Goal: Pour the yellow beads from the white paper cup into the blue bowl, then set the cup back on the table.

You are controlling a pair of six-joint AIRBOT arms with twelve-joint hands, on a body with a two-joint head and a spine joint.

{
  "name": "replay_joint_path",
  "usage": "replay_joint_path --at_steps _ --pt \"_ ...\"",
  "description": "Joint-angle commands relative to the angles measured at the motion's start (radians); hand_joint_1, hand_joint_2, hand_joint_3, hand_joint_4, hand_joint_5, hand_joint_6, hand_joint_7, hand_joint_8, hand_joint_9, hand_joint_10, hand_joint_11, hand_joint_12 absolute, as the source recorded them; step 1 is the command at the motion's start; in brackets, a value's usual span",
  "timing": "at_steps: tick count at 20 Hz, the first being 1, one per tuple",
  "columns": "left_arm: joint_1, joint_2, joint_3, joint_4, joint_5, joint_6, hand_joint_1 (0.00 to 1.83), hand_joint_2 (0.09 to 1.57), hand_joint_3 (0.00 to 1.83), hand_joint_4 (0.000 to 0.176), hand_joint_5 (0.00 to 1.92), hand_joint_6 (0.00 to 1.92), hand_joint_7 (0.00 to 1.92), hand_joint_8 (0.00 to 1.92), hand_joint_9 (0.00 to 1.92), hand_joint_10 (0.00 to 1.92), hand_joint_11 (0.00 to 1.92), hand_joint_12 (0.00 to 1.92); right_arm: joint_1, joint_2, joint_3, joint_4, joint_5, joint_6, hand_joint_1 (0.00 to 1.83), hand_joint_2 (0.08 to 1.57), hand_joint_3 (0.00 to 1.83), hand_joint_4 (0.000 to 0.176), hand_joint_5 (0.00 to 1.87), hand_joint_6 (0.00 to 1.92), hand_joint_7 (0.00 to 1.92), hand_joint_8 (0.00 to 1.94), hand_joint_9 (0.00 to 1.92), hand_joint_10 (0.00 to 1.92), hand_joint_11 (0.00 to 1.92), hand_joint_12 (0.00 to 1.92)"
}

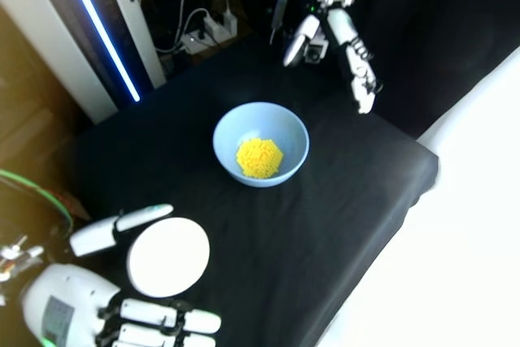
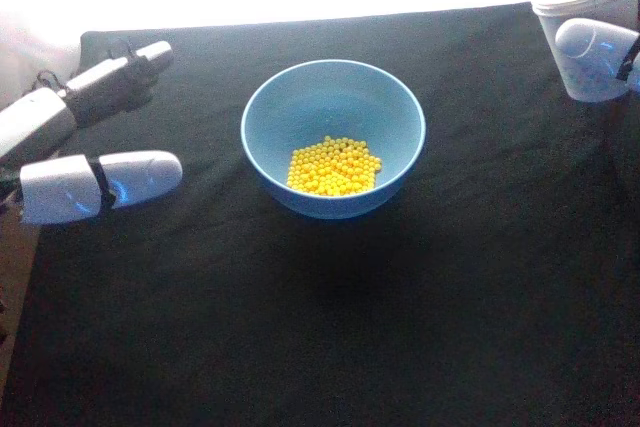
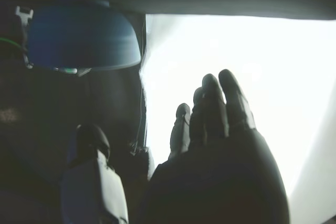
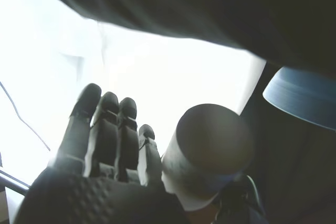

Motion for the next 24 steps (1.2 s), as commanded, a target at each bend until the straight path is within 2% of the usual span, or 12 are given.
replay_joint_path --at_steps 1,3,5,7,9,12,13,14,16,19,20,24 --pt "-0.005 0.006 0.006 -0.026 -0.138 -0.013 0.33 0.95 0.00 0.113 0.09 0.00 0.16 0.00 0.27 0.00 0.00 0.59 0.002 0.017 0.008 0.030 0.134 0.002 0.00 0.97 0.00 0.176 0.04 0.00 0.27 0.00 0.23 0.00 0.00 0.58" --pt "-0.005 0.006 0.006 -0.026 -0.150 -0.014 0.33 0.93 0.00 0.113 0.09 0.00 0.15 0.00 0.29 0.01 0.00 0.58 -0.001 0.021 0.008 0.030 0.141 0.002 0.00 0.95 0.00 0.176 0.06 0.01 0.28 0.01 0.23 0.00 0.00 0.57" --pt "-0.005 0.006 0.006 -0.026 -0.164 -0.014 0.30 0.97 0.01 0.078 0.07 0.00 0.17 0.01 0.27 0.00 0.01 0.59 -0.003 0.021 0.008 0.032 0.146 0.000 0.00 0.94 0.00 0.176 0.06 0.00 0.29 0.00 0.26 0.01 0.00 0.69" --pt "-0.004 0.007 0.003 -0.023 -0.173 -0.014 0.28 0.97 0.01 0.084 0.07 0.00 0.19 0.01 0.29 0.01 0.00 0.58 -0.005 0.013 0.009 0.040 0.152 -0.001 0.00 0.91 0.00 0.176 0.04 0.00 0.27 0.00 0.23 0.00 0.00 0.66" --pt "-0.004 0.006 0.002 -0.020 -0.175 -0.014 0.27 0.97 0.00 0.068 0.06 0.00 0.21 0.02 0.31 0.01 0.00 0.58 -0.007 0.002 0.013 0.041 0.153 -0.001 0.00 0.91 0.00 0.176 0.01 0.00 0.26 0.00 0.23 0.00 0.00 0.75" --pt "-0.005 0.002 0.002 -0.020 -0.176 -0.014 0.28 0.97 0.00 0.087 0.07 0.00 0.21 0.01 0.32 0.01 0.00 0.59 -0.008 -0.027 0.025 0.041 0.153 -0.001 0.00 0.93 0.01 0.176 0.00 0.00 0.26 0.00 0.22 0.00 0.00 0.80" --pt "-0.005 0.001 0.002 -0.020 -0.176 -0.014 0.28 0.97 0.00 0.088 0.06 0.00 0.20 0.00 0.31 0.01 0.00 0.59 -0.010 -0.036 0.028 0.041 0.153 -0.001 0.00 0.94 0.01 0.176 0.00 0.00 0.23 0.00 0.21 0.00 0.00 0.76" --pt "-0.005 -0.001 0.003 -0.020 -0.176 -0.014 0.26 0.98 0.00 0.079 0.05 0.00 0.20 0.00 0.32 0.00 0.00 0.59 -0.019 -0.046 0.034 0.044 0.153 -0.001 0.00 0.93 0.00 0.176 0.00 0.00 0.23 0.00 0.19 0.00 0.00 0.71" --pt "-0.005 -0.006 0.005 -0.019 -0.175 -0.014 0.26 0.98 0.00 0.079 0.06 0.00 0.17 0.00 0.32 0.00 0.00 0.59 -0.037 -0.067 0.052 0.061 0.153 -0.001 0.00 0.95 0.00 0.176 0.05 0.01 0.27 0.00 0.21 0.00 0.00 0.86" --pt "-0.005 -0.007 0.005 -0.019 -0.175 -0.015 0.24 0.97 0.00 0.084 0.05 0.00 0.18 0.00 0.33 0.01 0.02 0.60 -0.074 -0.077 0.059 0.096 0.153 -0.001 0.00 0.97 0.00 0.176 0.13 0.01 0.34 0.01 0.23 0.01 0.00 0.66" --pt "-0.005 -0.007 0.005 -0.019 -0.175 -0.015 0.23 0.97 0.00 0.080 0.04 0.00 0.17 0.00 0.34 0.01 0.01 0.60 -0.088 -0.078 0.059 0.107 0.153 -0.001 0.00 0.97 0.00 0.176 0.13 0.00 0.34 0.00 0.25 0.01 0.00 0.70" --pt "-0.005 -0.008 0.005 -0.019 -0.176 -0.016 0.25 0.97 0.00 0.100 0.05 0.00 0.19 0.01 0.34 0.00 0.00 0.57 -0.116 -0.078 0.053 0.126 0.152 0.000 0.00 1.02 0.01 0.176 0.08 0.00 0.28 0.00 0.27 0.00 0.00 0.76"
